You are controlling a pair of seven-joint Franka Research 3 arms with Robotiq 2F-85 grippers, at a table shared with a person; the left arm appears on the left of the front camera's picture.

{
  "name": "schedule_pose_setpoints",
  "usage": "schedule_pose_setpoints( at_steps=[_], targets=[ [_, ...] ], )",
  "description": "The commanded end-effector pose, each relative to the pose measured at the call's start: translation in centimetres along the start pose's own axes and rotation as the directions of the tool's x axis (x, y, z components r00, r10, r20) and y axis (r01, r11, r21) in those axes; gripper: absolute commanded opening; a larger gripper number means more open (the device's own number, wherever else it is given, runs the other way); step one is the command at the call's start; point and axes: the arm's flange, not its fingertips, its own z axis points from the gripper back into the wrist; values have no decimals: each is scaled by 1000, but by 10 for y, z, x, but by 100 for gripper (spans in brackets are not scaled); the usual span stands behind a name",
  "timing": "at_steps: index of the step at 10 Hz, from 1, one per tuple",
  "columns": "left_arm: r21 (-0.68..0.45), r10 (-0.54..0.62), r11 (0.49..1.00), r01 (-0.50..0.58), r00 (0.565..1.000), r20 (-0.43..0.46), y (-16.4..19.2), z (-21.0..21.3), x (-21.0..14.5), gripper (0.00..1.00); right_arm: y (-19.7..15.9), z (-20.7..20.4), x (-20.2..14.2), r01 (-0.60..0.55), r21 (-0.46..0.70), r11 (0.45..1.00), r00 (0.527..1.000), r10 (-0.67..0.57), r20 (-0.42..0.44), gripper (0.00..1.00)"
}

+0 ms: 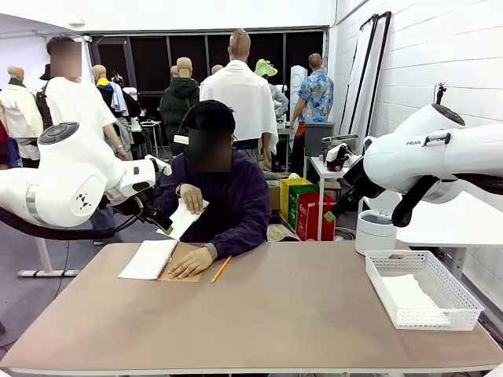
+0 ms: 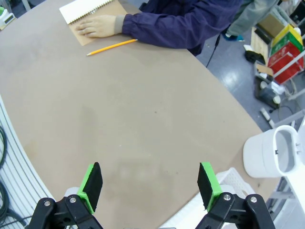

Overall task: Sort the paper based on its condition.
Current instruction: If a person hands you a paper, place it in the Organizing basket , and if it's crumpled, put it in the Trash can.

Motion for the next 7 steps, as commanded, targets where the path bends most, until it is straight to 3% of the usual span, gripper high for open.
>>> schedule_pose_setpoints(
  at_steps=[1,7],
  targets=[
    [0,1,1000,-1,1000,-1,1,0,-1,100,0,0,-1,6,-11,1000,1000,-6,-6,100],
    [0,1,1000,-1,1000,-1,1,0,-1,100,0,0,-1,6,-11,1000,1000,-6,-6,100]
  ],
)
